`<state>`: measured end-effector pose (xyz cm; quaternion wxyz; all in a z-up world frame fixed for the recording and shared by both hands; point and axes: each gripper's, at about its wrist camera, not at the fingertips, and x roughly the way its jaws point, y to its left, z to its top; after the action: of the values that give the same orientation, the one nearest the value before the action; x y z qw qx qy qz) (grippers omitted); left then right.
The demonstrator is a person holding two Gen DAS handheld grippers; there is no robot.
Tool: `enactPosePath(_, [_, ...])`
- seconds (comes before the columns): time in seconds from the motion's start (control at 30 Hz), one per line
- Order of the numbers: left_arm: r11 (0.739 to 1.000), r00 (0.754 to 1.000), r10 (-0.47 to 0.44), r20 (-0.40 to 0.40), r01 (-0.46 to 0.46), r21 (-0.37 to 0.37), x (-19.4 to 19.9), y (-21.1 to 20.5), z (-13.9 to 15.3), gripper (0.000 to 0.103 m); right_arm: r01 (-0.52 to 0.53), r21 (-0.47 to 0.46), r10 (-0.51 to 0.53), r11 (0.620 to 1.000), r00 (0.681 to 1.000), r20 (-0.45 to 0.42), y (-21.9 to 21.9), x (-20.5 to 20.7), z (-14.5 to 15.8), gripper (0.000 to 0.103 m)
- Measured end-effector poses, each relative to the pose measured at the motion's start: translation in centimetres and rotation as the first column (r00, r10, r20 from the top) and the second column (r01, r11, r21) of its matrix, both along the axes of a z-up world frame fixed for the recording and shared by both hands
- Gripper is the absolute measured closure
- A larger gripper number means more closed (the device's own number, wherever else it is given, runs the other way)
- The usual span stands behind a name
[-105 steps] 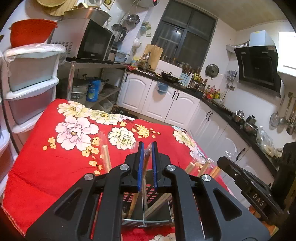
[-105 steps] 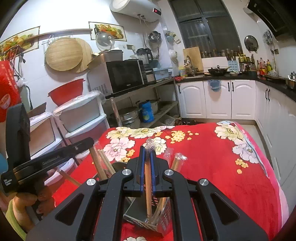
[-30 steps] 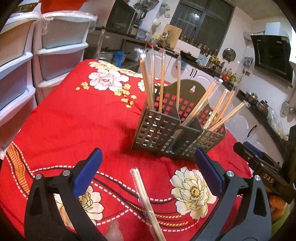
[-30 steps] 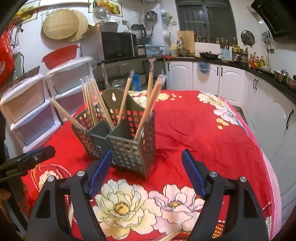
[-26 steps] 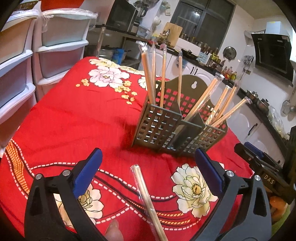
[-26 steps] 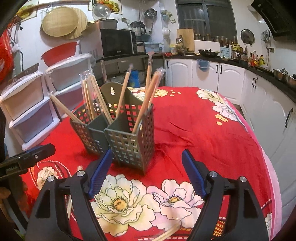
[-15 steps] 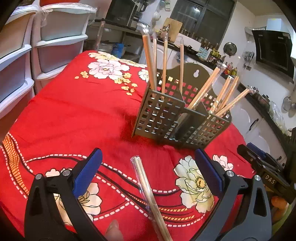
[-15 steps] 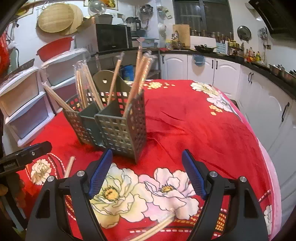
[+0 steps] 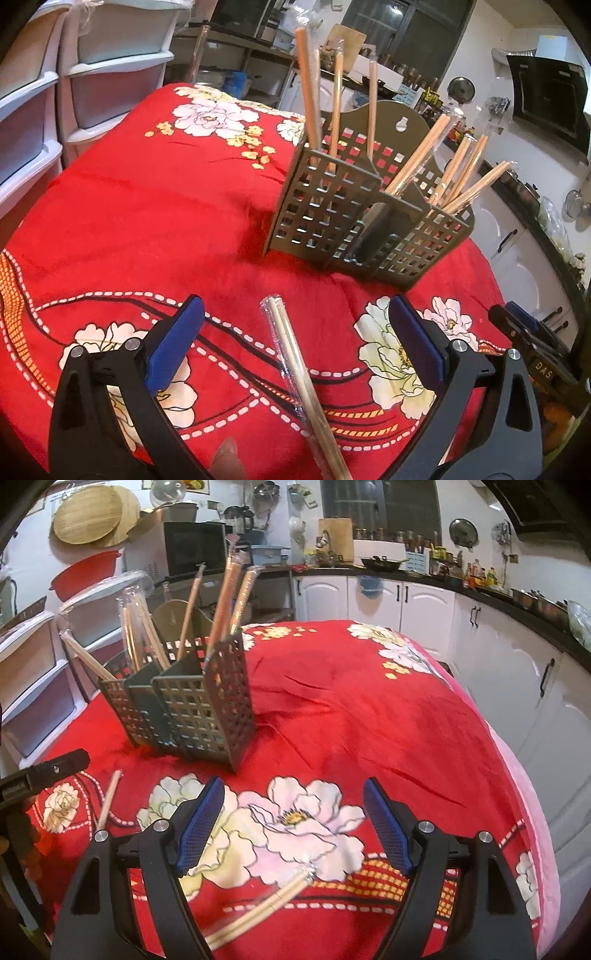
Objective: Organize utensils
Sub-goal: 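Move both open tools down to the loose chopsticks on the cloth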
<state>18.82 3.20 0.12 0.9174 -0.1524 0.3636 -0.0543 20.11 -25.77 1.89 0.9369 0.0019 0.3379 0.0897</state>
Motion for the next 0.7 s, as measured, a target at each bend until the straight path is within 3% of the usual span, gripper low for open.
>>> enactPosePath(0.4, [0.999,0.996,-0.021,-0.09,0.017,-0.044,1.4,0.2,-2.6,0.012,0.026,-0.01,-0.027,1.0,0.998,-0.056,-0.8,-1.1,-1.7,0.028])
enactPosePath(0.7, [0.998,0.991,-0.063,-0.116,0.062,-0.007,1.9,-1.5,-3.5,0.036,0.04,-0.002,-0.04,0.999,0.993,-0.112,-2.0,-1.8,-3.2,0.028])
